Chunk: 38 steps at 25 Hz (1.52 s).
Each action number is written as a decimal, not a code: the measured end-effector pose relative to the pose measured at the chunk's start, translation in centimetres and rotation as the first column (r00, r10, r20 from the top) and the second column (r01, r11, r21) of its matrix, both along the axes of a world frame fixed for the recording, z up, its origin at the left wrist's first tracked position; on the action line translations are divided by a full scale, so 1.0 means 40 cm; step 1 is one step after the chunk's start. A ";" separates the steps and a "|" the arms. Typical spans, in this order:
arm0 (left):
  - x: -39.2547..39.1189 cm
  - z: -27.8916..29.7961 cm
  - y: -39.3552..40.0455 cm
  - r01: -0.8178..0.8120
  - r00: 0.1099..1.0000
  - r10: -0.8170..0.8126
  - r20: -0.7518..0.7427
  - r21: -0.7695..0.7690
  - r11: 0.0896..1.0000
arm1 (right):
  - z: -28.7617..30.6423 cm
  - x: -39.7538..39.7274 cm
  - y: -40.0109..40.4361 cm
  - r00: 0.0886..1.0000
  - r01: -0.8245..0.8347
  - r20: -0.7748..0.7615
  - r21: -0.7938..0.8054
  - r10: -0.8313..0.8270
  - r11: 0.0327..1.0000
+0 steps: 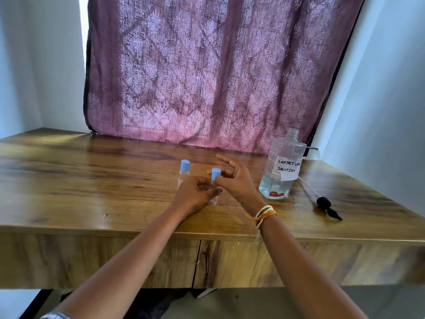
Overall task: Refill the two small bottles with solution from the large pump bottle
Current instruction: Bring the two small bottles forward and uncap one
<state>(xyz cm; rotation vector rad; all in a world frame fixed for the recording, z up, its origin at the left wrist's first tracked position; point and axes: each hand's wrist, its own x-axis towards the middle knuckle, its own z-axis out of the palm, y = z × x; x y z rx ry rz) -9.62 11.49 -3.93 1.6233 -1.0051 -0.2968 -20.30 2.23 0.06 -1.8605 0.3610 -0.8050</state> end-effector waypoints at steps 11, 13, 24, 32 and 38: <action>-0.004 0.003 0.001 -0.010 0.999 0.010 0.035 -0.016 1.000 | -0.011 0.007 -0.001 0.999 -0.007 0.040 -0.010 0.008 1.000; -0.005 0.004 0.001 -0.007 1.000 0.008 0.029 -0.017 1.000 | -0.012 0.004 0.002 0.998 -0.050 0.031 0.007 0.049 0.999; -0.002 -0.003 -0.007 -0.054 0.999 0.054 0.002 -0.019 0.998 | -0.002 0.083 -0.100 0.989 0.069 0.100 0.333 -0.108 0.940; 0.003 -0.007 -0.001 -0.007 0.996 0.001 0.089 0.070 0.997 | -0.012 0.187 -0.220 0.897 0.164 -0.315 -0.412 -0.309 0.896; 0.009 -0.011 -0.006 0.009 0.997 -0.013 0.079 0.053 0.999 | -0.046 0.248 -0.272 0.838 0.159 -0.451 -0.339 -0.308 0.927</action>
